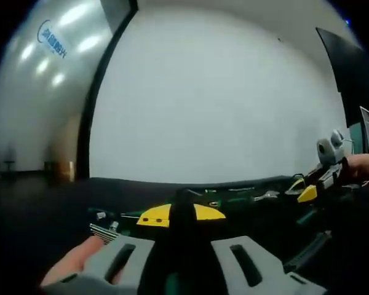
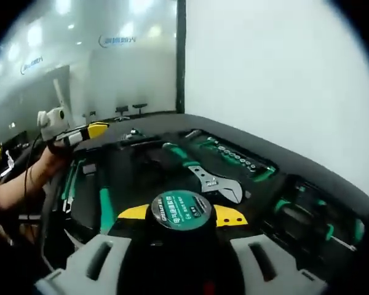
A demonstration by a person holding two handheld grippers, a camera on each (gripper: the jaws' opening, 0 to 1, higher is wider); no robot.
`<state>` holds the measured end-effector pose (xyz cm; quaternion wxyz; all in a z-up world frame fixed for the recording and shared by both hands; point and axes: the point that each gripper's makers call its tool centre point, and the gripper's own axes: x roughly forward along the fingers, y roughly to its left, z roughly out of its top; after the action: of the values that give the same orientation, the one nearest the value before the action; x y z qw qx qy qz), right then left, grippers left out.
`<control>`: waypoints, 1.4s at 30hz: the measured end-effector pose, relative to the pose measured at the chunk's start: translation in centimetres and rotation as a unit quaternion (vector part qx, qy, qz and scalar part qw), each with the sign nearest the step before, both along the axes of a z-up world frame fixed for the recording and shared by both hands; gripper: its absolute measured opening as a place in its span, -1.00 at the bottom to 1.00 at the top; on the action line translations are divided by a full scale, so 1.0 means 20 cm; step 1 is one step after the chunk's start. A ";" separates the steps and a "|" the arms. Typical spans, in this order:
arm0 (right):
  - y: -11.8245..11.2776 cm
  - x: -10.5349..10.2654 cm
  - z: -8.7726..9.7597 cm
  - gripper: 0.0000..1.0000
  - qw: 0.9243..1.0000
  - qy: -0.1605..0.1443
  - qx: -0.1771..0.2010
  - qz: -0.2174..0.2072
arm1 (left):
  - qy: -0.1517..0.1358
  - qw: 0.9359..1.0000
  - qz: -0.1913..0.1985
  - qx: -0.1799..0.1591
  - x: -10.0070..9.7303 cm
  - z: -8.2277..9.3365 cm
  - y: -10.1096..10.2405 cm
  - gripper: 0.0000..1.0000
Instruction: Pick up the tools and put them into their designated positions in the toolbox.
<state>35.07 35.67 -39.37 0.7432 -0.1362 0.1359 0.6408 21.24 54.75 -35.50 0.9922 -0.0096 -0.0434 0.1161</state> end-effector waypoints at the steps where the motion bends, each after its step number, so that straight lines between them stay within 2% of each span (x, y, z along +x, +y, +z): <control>1: 0.01 0.00 0.00 -0.29 1.000 0.005 -0.001 0.001 | 0.000 1.000 0.000 0.000 0.00 0.00 0.01 -0.74; 4: 0.04 0.02 0.00 -0.28 1.000 0.006 -0.008 0.003 | 0.000 1.000 -0.002 0.000 0.01 0.00 0.01 -0.74; 6: 0.02 0.01 0.01 -0.27 0.999 -0.036 -0.014 0.017 | 0.001 1.000 -0.004 -0.001 0.01 0.00 0.02 -0.74; 8: 0.00 -0.01 0.03 -0.27 0.997 -0.066 -0.021 0.025 | 0.002 1.000 -0.004 -0.002 0.01 -0.01 0.02 -0.74; 10: -0.01 0.00 0.04 -0.27 0.996 -0.082 -0.027 0.030 | 0.001 1.000 -0.003 -0.003 0.01 0.00 0.03 -0.74; 11: -0.01 0.00 0.07 -0.27 0.995 -0.090 -0.017 0.030 | 0.000 1.000 -0.002 -0.003 0.01 0.00 0.03 -0.74; 12: -0.02 -0.03 0.13 -0.27 0.995 -0.094 0.011 0.035 | 0.000 1.000 -0.001 -0.003 0.01 0.00 0.03 -0.74; 14: -0.04 -0.10 0.21 -0.30 0.995 -0.074 0.045 0.045 | 0.000 1.000 -0.001 -0.003 0.01 0.00 0.03 -0.74; 16: -0.05 -0.06 0.26 -0.69 0.996 -0.062 0.062 0.027 | 0.000 1.000 -0.002 -0.004 0.01 0.00 0.03 -0.74; 17: -0.05 -0.04 0.26 -0.91 0.996 -0.058 0.064 0.016 | 0.000 1.000 -0.002 -0.003 0.01 0.00 0.03 -0.74; 18: -0.04 -0.03 0.23 -1.00 0.997 -0.052 0.052 0.010 | 0.001 1.000 -0.002 -0.003 0.01 -0.01 0.03 -0.74; 21: 0.01 -0.01 0.19 -0.99 0.997 -0.072 0.038 0.008 | 0.001 1.000 -0.001 -0.002 0.02 -0.01 0.04 -0.74; 23: 0.03 0.00 0.12 -0.98 0.997 -0.072 0.009 0.014 | 0.002 1.000 -0.001 -0.003 0.02 -0.01 0.05 -0.74; 26: 0.06 0.00 0.06 -0.92 0.997 -0.078 -0.007 0.016 | 0.001 1.000 0.000 -0.004 0.02 -0.01 0.07 -0.74; 27: 0.03 -0.02 0.08 -0.92 0.996 -0.092 0.004 0.018 | 0.001 1.000 0.000 -0.005 0.02 -0.01 0.07 -0.74; 33: 0.06 0.03 0.08 -0.93 0.997 -0.067 0.026 0.000 | 0.003 1.000 0.002 -0.004 0.00 -0.01 0.03 -0.75; 34: 0.05 0.00 0.09 -0.92 0.997 -0.072 0.025 0.002 | 0.003 1.000 0.002 -0.003 0.00 -0.01 0.02 -0.75; 35: 0.02 0.00 0.10 -0.92 0.995 -0.096 0.003 0.008 | 0.003 1.000 0.002 -0.003 0.00 -0.01 0.03 -0.75; 37: -0.01 -0.06 0.16 -0.91 0.995 -0.093 0.014 0.012 | 0.003 1.000 0.002 -0.004 0.00 -0.01 0.03 -0.76; 39: -0.05 -0.09 0.21 -0.81 0.994 -0.098 0.014 0.036 | 0.002 1.000 0.001 -0.006 0.01 -0.01 0.04 -0.76; 40: -0.07 -0.10 0.17 -0.74 0.994 -0.101 -0.008 0.047 | 0.002 1.000 0.000 -0.006 0.00 -0.01 0.04 -0.76; 42: -0.06 -0.10 0.12 -0.70 0.993 -0.107 -0.016 0.056 | 0.001 1.000 0.000 -0.005 0.00 -0.01 0.03 -0.76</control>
<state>32.99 34.50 -36.88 0.7143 -0.2229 0.0580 0.6608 21.30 55.41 -35.64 0.9922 -0.0147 -0.0421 0.1162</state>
